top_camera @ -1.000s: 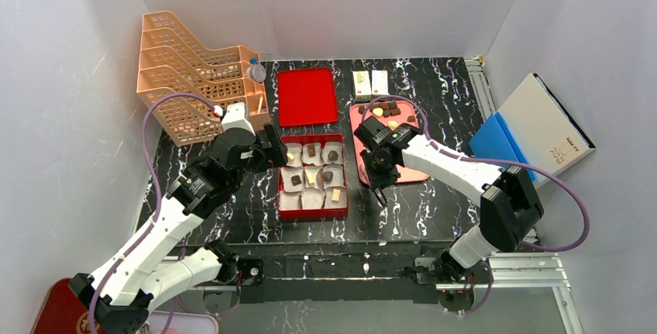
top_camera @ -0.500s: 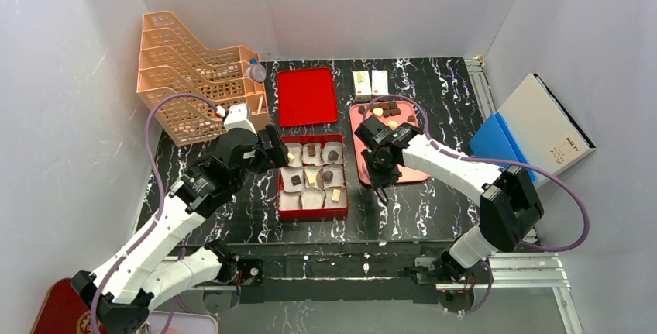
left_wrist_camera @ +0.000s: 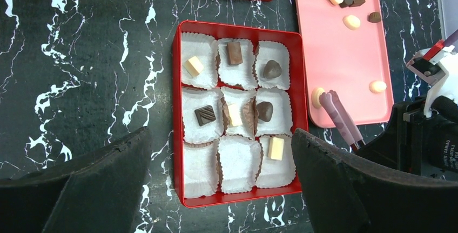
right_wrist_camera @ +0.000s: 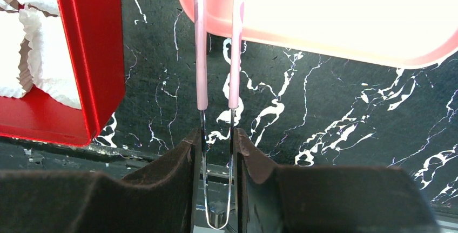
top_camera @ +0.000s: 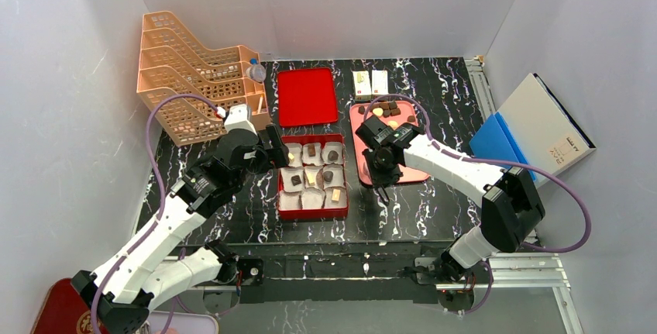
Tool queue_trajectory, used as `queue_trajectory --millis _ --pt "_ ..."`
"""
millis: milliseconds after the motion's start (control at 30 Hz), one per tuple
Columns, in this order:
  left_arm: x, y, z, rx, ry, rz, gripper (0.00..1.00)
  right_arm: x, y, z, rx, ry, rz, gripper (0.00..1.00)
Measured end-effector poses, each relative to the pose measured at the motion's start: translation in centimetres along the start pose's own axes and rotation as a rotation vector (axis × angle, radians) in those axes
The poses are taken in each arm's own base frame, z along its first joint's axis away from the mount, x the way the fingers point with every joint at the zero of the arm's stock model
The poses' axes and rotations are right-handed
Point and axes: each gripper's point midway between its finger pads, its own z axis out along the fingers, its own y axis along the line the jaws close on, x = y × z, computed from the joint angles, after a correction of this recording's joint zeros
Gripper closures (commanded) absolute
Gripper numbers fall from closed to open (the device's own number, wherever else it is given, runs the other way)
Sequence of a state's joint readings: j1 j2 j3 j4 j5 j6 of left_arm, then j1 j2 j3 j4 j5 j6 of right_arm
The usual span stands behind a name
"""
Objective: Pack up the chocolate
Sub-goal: Pick up the fake chocolate from the plate.
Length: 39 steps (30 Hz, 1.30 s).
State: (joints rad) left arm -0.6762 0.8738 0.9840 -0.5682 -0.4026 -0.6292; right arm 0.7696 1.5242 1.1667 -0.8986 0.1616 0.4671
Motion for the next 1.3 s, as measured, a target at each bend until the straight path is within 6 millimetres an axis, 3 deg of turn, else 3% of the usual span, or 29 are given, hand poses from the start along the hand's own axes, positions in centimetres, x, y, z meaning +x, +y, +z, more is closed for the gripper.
queue_trajectory --millis 467,1300 --pt "0.4 0.2 0.2 -0.004 0.006 0.003 0.01 0.1 0.1 0.1 -0.006 0.01 0.001 0.66" --pt "0.8 0.5 0.2 -0.007 0.007 0.005 0.02 0.6 -0.7 2.5 0.067 0.065 -0.007 0.64"
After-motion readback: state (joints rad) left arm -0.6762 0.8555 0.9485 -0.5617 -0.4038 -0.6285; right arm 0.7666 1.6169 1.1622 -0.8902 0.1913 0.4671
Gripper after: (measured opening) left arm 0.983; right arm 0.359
